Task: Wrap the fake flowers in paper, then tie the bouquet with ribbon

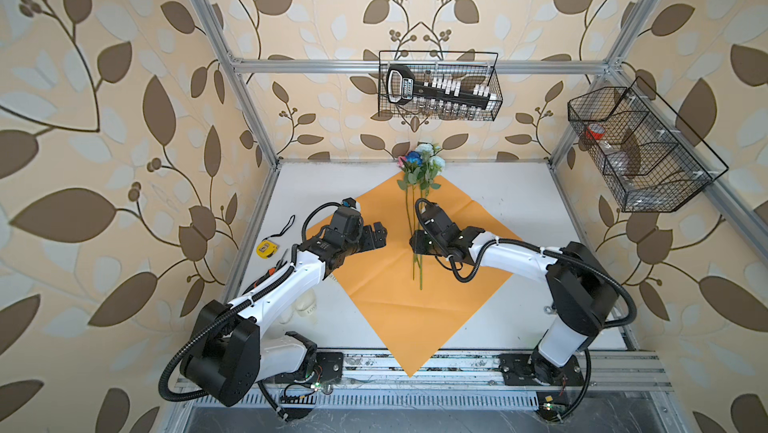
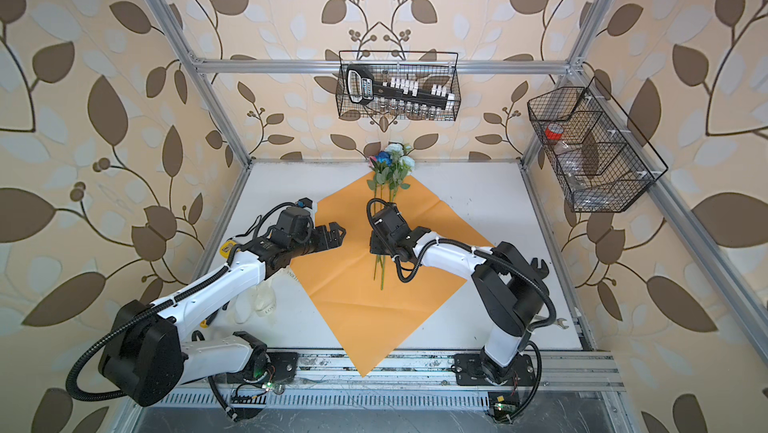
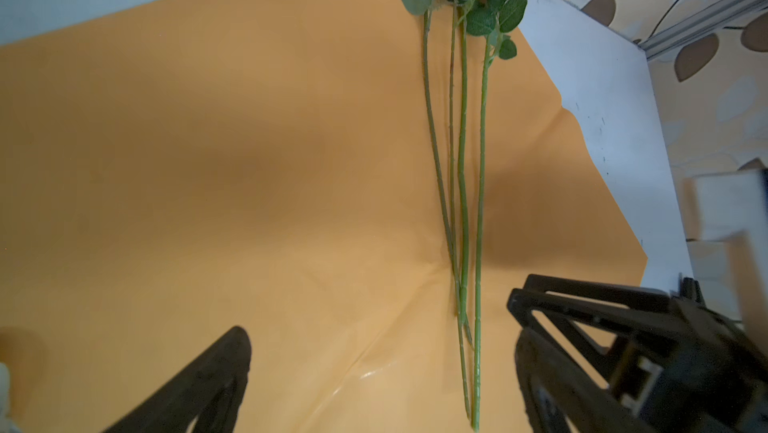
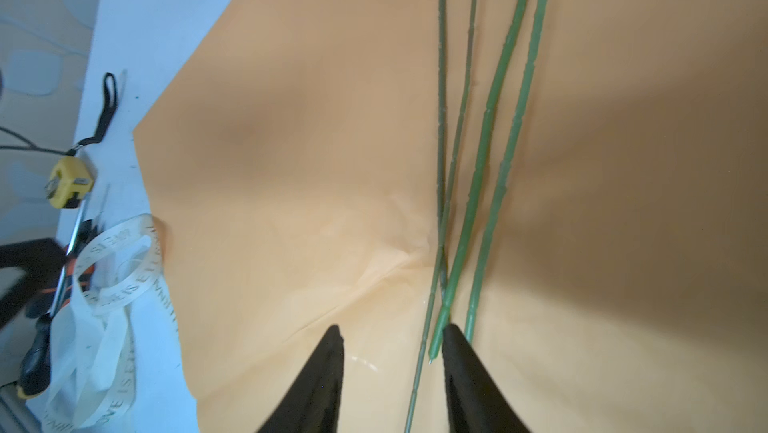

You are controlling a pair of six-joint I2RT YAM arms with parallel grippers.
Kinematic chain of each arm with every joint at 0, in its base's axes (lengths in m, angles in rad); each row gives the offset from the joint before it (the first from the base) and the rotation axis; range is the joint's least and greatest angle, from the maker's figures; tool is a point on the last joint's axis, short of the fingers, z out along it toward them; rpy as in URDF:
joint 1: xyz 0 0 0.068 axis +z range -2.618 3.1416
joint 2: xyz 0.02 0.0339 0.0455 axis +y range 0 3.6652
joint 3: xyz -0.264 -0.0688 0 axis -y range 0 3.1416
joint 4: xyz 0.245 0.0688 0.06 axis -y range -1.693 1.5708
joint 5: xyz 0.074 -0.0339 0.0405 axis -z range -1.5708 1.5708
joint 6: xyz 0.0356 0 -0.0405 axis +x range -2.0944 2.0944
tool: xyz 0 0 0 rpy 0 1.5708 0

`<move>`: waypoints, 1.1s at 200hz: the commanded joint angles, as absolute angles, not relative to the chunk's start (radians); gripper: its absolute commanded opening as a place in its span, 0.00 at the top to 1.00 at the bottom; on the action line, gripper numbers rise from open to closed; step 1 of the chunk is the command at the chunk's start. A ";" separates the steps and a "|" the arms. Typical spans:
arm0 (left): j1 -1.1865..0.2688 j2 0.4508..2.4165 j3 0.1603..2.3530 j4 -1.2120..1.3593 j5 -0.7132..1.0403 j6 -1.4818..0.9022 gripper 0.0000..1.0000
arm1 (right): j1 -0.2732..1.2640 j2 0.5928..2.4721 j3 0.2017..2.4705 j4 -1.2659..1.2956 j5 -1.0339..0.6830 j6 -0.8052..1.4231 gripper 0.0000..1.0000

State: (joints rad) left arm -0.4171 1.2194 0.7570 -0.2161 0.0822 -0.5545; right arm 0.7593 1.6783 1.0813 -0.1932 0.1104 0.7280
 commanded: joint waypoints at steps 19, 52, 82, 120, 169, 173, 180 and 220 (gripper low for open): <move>-0.407 1.082 0.676 -0.450 0.164 -0.687 0.01 | 0.847 1.494 0.937 -0.276 0.231 0.628 0.46; -0.407 0.943 0.577 -0.615 0.279 -0.811 0.01 | 0.885 1.310 0.767 -0.279 0.263 0.635 0.34; -0.427 0.852 0.454 -0.595 0.413 -0.910 0.01 | 0.892 1.177 0.655 -0.280 0.248 0.644 0.24; -0.464 0.796 0.367 -0.592 0.453 -0.972 0.01 | 0.988 1.082 0.561 -0.340 0.224 0.741 0.20; -0.513 0.839 0.239 -0.467 0.538 -1.029 0.02 | 1.127 1.077 0.515 -0.388 0.282 0.866 0.19; -0.517 0.847 0.227 -0.435 0.549 -1.037 0.03 | 1.127 1.082 0.514 -0.388 0.282 0.869 0.19; -0.525 0.860 0.215 -0.380 0.563 -1.047 0.04 | 1.127 1.091 0.518 -0.384 0.283 0.871 0.19; -0.559 0.911 0.219 -0.173 0.575 -1.017 0.05 | 1.126 1.121 0.528 -0.352 0.280 0.843 0.18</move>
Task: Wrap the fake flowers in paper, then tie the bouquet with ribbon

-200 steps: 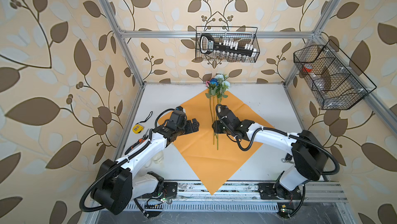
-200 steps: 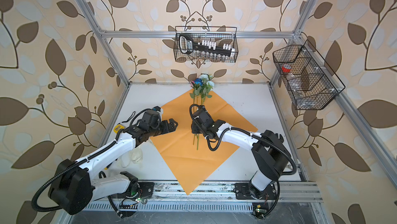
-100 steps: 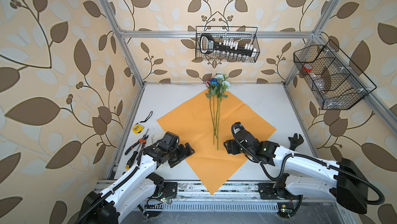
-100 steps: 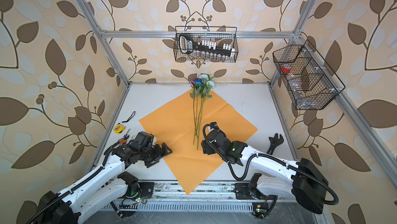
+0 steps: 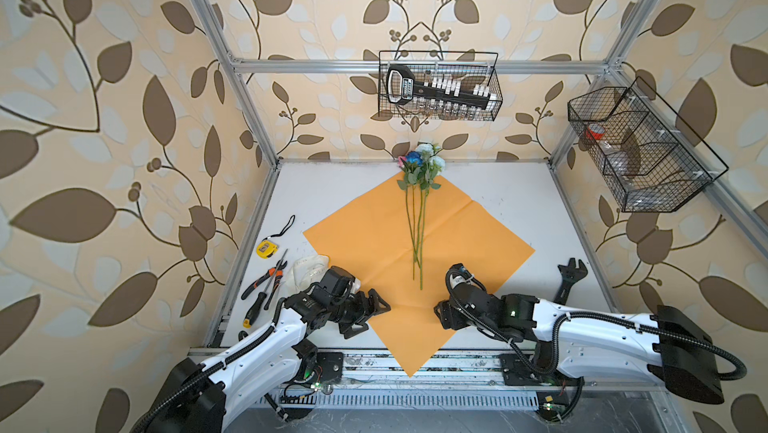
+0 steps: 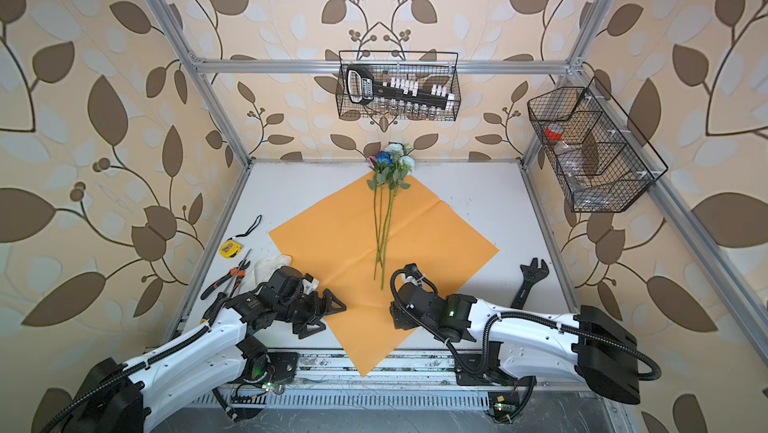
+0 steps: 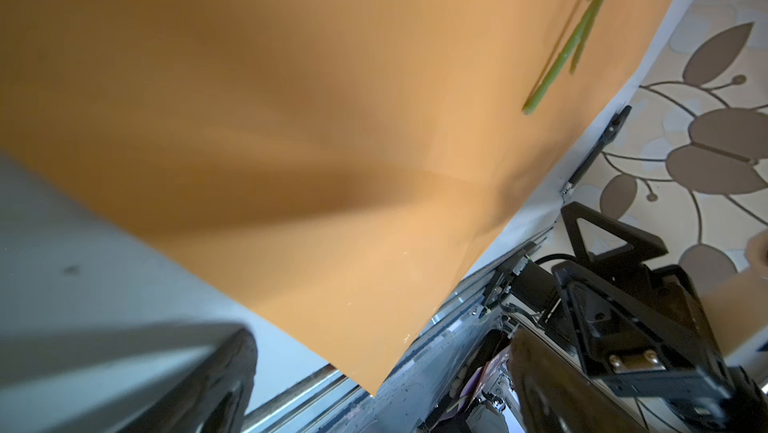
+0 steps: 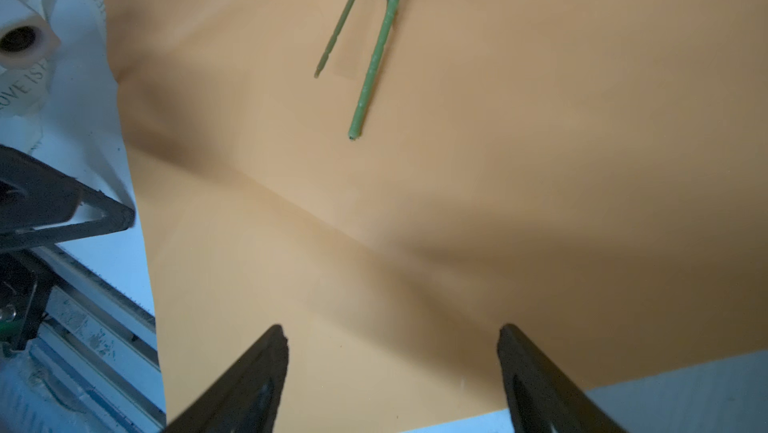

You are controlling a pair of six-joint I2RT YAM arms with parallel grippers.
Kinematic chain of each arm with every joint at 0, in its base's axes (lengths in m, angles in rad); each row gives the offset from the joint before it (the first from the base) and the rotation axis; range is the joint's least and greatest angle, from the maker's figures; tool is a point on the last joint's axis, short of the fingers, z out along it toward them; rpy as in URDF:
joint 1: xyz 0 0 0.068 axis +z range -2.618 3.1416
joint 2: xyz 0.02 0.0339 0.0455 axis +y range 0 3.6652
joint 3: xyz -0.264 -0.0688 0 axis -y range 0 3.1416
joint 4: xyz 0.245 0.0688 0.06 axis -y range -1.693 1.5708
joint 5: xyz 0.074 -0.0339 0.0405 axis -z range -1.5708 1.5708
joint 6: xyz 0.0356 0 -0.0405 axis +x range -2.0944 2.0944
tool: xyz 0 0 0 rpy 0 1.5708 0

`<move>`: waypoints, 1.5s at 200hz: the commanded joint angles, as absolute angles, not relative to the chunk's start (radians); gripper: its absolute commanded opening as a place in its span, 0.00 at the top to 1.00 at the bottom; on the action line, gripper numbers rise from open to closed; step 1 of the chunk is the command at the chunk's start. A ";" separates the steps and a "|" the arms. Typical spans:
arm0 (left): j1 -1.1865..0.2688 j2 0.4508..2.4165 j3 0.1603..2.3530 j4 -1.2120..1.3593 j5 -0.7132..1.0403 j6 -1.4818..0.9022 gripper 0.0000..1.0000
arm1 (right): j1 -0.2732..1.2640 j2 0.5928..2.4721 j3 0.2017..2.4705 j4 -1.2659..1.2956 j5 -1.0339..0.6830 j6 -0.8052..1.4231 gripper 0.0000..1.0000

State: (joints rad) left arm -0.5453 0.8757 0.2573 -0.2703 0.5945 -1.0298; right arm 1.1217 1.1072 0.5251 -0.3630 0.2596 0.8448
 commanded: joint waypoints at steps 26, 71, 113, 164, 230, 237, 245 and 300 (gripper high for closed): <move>-0.564 0.925 0.235 -0.095 0.568 -0.990 0.04 | 1.129 1.130 0.525 -0.304 0.223 0.768 0.19; -0.567 0.971 0.253 -0.051 0.554 -0.979 0.04 | 1.283 1.139 0.562 -0.312 0.236 0.672 0.21; -0.570 0.990 0.280 -0.051 0.565 -0.967 0.04 | 1.569 1.352 0.711 -0.425 0.395 0.665 0.20; -0.577 0.999 0.326 -0.058 0.572 -0.952 0.04 | 1.749 1.654 0.900 -0.554 0.556 0.642 0.15; -0.600 1.061 0.385 -0.035 0.592 -0.955 0.04 | 1.728 1.685 0.900 -0.541 0.627 0.683 0.19; -0.598 1.056 0.385 -0.040 0.591 -0.957 0.04 | 1.718 1.686 0.903 -0.560 0.649 0.706 0.20; -0.598 1.046 0.388 -0.052 0.591 -0.957 0.03 | 1.712 1.687 0.908 -0.577 0.673 0.722 0.20; -0.598 1.004 0.427 -0.120 0.568 -0.939 0.03 | 1.642 1.632 0.877 -0.532 0.680 0.761 0.26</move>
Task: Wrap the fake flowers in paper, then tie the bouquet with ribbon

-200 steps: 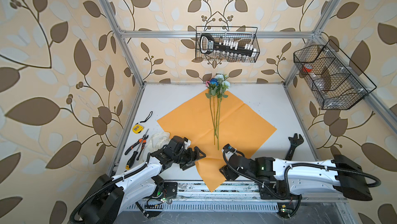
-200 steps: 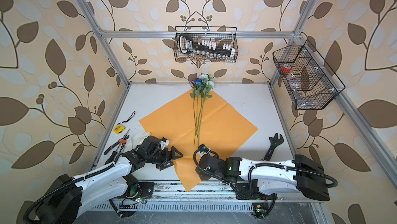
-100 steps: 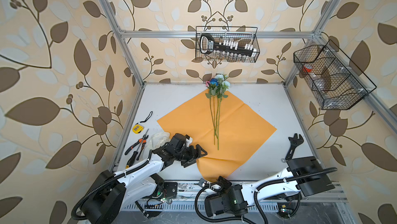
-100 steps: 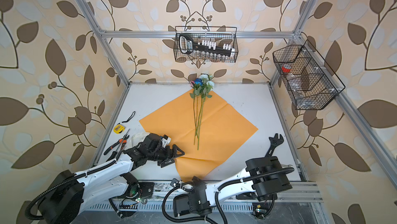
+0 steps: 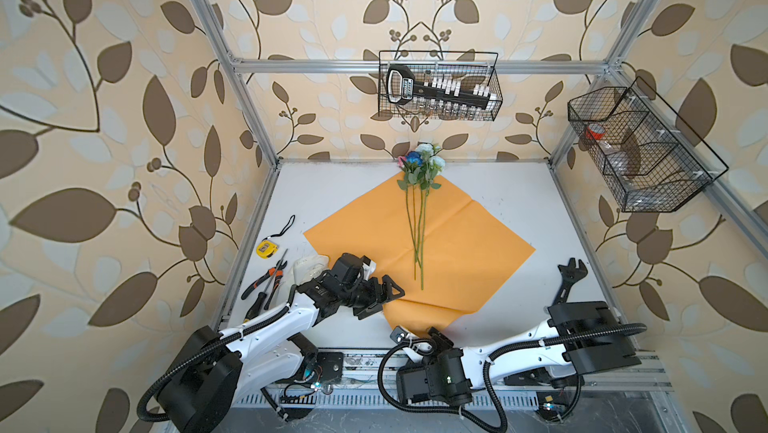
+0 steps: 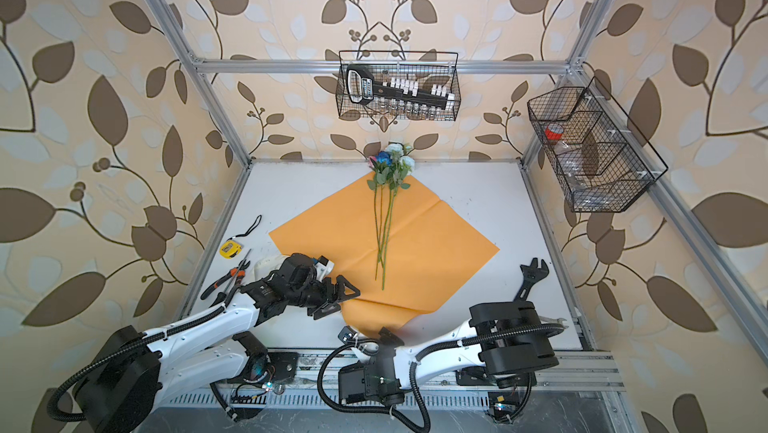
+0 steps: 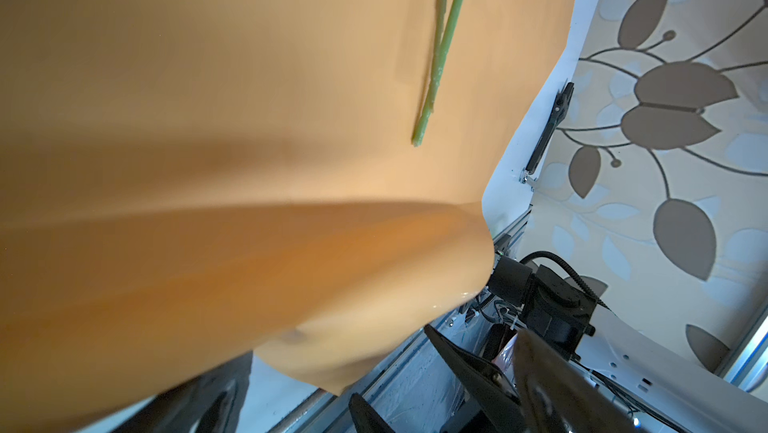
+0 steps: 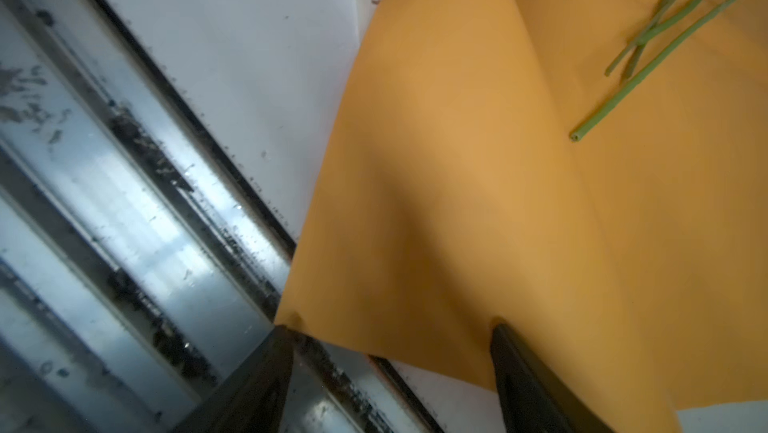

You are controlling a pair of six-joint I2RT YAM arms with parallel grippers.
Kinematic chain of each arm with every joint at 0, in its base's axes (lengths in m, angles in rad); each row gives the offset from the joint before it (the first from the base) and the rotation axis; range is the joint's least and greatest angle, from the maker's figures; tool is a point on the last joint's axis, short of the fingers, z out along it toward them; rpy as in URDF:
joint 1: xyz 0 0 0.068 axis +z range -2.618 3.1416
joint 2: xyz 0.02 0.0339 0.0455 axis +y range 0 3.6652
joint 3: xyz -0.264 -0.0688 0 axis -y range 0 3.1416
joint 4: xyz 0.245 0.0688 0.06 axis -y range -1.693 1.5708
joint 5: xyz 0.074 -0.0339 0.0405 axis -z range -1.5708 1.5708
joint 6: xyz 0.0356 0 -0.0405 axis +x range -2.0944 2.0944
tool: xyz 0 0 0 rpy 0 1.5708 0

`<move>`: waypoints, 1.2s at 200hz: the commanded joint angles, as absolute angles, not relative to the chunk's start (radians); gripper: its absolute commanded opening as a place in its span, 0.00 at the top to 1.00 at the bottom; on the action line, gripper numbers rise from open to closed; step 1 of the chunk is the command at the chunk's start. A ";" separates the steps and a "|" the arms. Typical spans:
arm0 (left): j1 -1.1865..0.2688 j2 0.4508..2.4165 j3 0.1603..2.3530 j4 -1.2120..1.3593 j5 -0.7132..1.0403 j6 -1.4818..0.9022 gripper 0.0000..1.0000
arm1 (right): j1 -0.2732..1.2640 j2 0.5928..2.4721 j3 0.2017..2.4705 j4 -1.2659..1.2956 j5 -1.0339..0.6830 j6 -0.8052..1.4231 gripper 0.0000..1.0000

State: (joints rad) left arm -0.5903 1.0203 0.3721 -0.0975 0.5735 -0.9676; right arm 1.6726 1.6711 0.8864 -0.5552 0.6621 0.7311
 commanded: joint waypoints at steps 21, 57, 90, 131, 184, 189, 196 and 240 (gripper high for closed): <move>-0.599 1.014 0.458 -0.140 0.565 -0.920 0.02 | 1.610 1.616 0.873 -0.521 0.695 0.767 0.26; -0.599 1.011 0.514 -0.221 0.527 -0.862 0.01 | 1.520 1.602 0.843 -0.472 0.714 0.763 0.30; -0.600 1.028 0.528 -0.248 0.518 -0.834 0.01 | 1.413 1.591 0.762 -0.345 0.640 0.733 0.31; -0.598 0.919 0.608 -0.591 0.354 -0.782 0.03 | 1.386 1.594 0.744 -0.315 0.617 0.739 0.31; -0.598 0.869 0.534 -0.650 0.414 -0.738 0.01 | 1.385 1.601 0.752 -0.308 0.611 0.736 0.33; -0.599 0.869 0.508 -0.591 0.441 -0.748 0.01 | 1.385 1.600 0.753 -0.308 0.611 0.735 0.33; -0.600 0.871 0.481 -0.516 0.466 -0.762 0.01 | 1.385 1.596 0.750 -0.308 0.611 0.733 0.33; -0.599 0.941 0.455 -0.263 0.534 -0.735 0.01 | 1.385 1.579 0.757 -0.317 0.607 0.738 0.33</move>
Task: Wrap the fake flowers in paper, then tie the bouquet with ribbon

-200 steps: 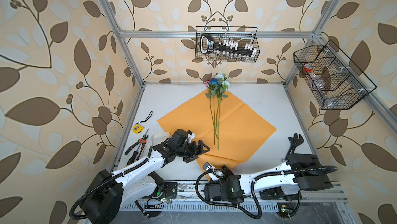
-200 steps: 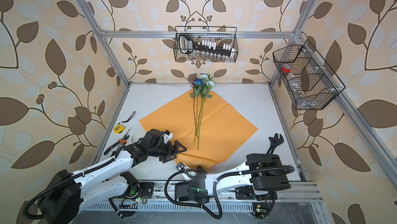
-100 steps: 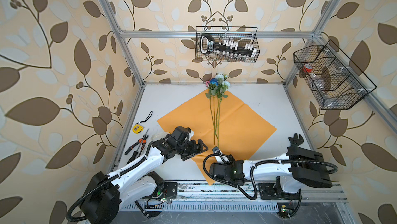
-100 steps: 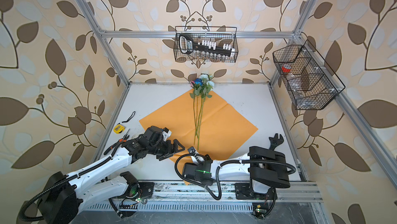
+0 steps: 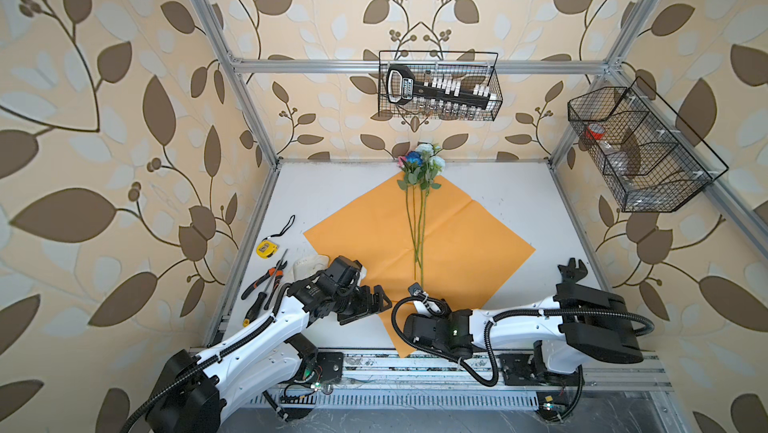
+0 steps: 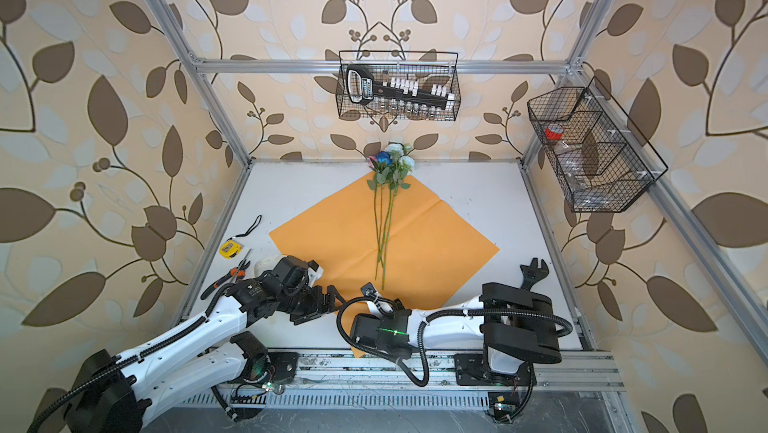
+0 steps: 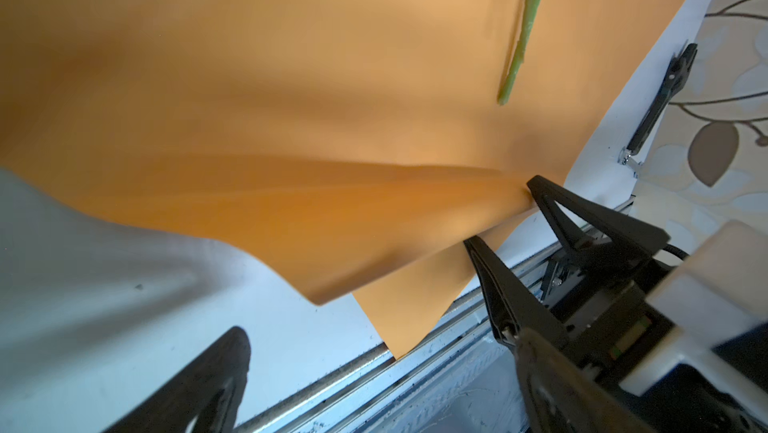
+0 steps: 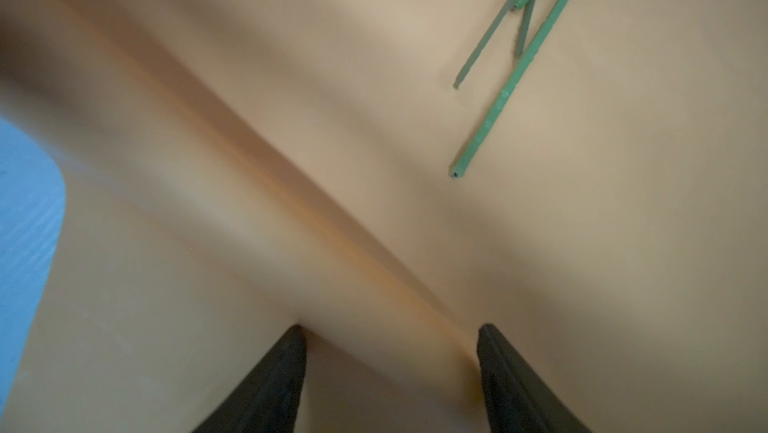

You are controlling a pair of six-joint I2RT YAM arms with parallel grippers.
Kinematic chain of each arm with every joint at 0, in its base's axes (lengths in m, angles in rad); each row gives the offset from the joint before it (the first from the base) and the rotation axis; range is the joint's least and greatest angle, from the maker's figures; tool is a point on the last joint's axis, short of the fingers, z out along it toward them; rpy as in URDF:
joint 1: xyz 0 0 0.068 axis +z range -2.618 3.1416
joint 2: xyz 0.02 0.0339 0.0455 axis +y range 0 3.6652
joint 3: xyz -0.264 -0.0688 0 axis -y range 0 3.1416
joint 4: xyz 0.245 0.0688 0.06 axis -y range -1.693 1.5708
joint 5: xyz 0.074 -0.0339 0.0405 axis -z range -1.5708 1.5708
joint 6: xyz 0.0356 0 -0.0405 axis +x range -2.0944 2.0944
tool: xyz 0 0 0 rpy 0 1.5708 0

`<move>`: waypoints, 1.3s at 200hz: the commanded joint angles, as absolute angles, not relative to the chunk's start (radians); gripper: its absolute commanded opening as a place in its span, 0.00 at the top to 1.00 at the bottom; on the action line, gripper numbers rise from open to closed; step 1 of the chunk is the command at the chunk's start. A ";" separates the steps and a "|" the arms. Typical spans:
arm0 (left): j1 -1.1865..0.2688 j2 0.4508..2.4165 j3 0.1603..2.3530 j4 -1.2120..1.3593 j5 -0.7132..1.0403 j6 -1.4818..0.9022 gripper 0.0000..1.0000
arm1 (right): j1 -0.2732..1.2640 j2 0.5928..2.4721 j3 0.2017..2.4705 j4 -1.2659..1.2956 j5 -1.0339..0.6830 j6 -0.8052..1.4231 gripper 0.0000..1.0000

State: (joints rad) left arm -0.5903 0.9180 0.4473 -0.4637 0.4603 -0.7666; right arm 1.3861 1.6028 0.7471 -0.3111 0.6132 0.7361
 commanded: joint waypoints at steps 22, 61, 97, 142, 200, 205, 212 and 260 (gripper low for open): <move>-0.599 0.981 0.434 -0.141 0.567 -0.746 0.01 | 1.384 1.557 0.770 -0.329 0.613 0.737 0.34; -0.599 1.088 0.440 -0.076 0.568 -0.711 0.01 | 1.362 1.517 0.782 -0.345 0.614 0.706 0.33; -0.599 1.130 0.519 -0.074 0.562 -0.662 0.01 | 1.333 1.456 0.760 -0.350 0.598 0.713 0.33; -0.598 1.162 0.567 -0.059 0.533 -0.679 0.01 | 1.298 1.319 0.802 -0.437 0.585 0.712 0.32; -0.596 1.284 0.605 -0.037 0.511 -0.727 0.01 | 1.187 1.137 0.884 -0.575 0.564 0.705 0.34; -0.596 1.292 0.615 -0.046 0.506 -0.730 0.01 | 1.183 1.123 0.889 -0.579 0.560 0.699 0.34; -0.595 1.302 0.626 -0.066 0.498 -0.732 0.01 | 1.181 1.102 0.895 -0.584 0.554 0.691 0.34; -0.586 1.338 0.651 -0.127 0.453 -0.752 0.01 | 1.181 1.095 0.877 -0.592 0.470 0.677 0.44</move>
State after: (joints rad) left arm -0.5896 1.3258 0.6167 -0.1020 0.4870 -0.7353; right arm 1.1831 1.0668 0.8761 -0.5472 0.5270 0.6884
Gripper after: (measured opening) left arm 0.989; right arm 0.586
